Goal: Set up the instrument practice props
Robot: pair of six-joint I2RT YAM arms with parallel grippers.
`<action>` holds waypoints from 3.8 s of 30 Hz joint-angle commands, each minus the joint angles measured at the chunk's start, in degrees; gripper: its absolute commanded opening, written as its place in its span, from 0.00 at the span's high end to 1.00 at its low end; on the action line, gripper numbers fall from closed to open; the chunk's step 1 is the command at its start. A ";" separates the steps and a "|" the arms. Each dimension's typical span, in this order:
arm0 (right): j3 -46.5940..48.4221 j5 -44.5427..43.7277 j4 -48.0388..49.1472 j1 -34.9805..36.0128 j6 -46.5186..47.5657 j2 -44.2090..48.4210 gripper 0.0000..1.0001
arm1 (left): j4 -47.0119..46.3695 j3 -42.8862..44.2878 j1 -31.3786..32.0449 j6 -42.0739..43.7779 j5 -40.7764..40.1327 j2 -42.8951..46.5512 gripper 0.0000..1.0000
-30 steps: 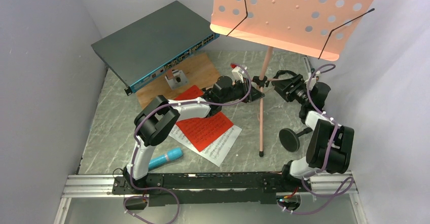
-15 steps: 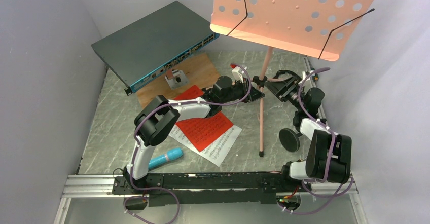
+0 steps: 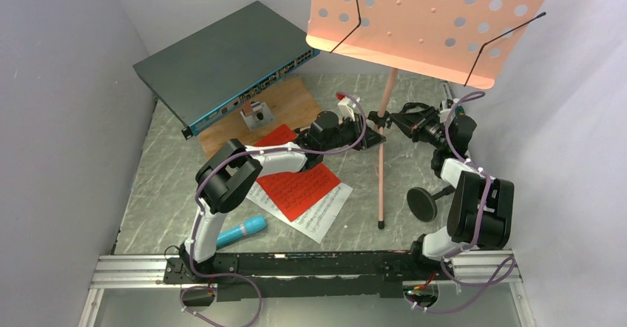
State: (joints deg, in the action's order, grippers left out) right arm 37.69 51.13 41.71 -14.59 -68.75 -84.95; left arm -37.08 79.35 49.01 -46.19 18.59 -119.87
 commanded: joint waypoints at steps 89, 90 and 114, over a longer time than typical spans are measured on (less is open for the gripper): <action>-5.33 -4.36 -17.50 -0.15 -2.62 -13.98 1.00 | 20.02 -2.45 -2.34 4.28 1.33 -6.35 1.00; -4.13 -6.09 -20.72 -0.17 0.39 -11.09 1.00 | 20.25 -2.37 -2.34 4.45 1.28 -6.30 1.00; -4.21 -42.32 -28.09 12.92 61.33 25.53 0.28 | 19.73 -2.29 -2.79 4.27 1.95 -6.50 1.00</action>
State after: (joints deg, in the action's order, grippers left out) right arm 34.72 8.84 10.02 -1.89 -17.21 -58.08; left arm -35.35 81.03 48.07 -46.33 22.24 -120.62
